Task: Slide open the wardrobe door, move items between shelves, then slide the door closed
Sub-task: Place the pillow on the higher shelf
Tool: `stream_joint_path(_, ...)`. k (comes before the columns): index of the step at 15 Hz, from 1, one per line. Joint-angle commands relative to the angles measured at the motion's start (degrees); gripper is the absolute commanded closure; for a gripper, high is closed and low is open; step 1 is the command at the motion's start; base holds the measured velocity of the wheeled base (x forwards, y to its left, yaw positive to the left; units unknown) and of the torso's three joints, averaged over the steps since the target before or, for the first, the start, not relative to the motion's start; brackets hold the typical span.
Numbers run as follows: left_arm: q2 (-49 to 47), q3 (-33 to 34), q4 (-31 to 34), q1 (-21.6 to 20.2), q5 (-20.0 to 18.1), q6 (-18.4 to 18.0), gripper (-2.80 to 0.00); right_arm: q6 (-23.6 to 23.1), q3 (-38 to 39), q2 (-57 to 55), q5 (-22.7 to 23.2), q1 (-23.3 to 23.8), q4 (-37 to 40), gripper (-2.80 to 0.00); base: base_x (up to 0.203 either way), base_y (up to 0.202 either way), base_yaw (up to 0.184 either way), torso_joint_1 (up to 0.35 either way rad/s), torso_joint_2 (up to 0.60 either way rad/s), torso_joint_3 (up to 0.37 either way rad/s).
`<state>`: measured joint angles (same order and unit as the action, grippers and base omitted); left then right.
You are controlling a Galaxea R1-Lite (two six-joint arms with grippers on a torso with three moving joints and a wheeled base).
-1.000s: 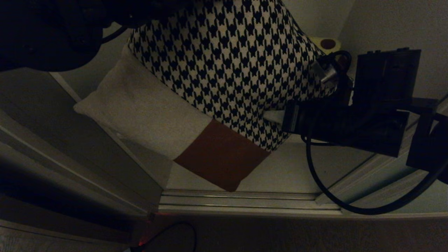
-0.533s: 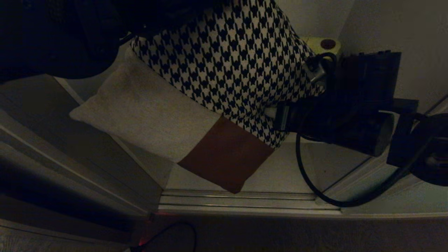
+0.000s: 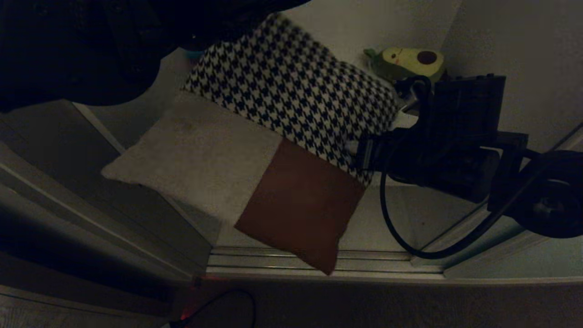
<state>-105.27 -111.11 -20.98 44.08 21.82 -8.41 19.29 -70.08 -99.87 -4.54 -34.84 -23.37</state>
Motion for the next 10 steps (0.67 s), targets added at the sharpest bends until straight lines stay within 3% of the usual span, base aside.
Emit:
stream_joint_path(1, 0.45, 0.01, -0.26, 0.66, 0.15, -0.46, -2.8, 0.14, -0.05, 0.02, 0.15, 0.21, 0.08, 0.0, 0.0, 0.0, 0.0, 0.0, 0.0, 0.0)
stream_joint_path(4, 2.07, 0.18, -0.22, 3.03, 0.2, -1.87, -2.8, 0.14, -0.32, -0.77, 0.32, 0.3, -0.1, 0.0, 0.0, 0.0, 0.0, 0.0, 0.0, 0.0)
stream_joint_path(6, 3.59, 0.67, 1.46, 6.18, 2.33, -1.41, -2.8, 0.14, -0.32, -0.68, 0.41, 0.39, -0.1, 0.0, 0.0, 0.0, 0.0, 0.0, 0.0, 0.0)
stream_joint_path(10, 5.42, 3.35, 10.44, 9.27, 4.72, 2.69, -2.8, 0.14, -0.32, 0.55, 0.59, 0.74, -0.01, 0.0, 0.0, 0.0, 0.0, 0.0, 0.0, 0.0)
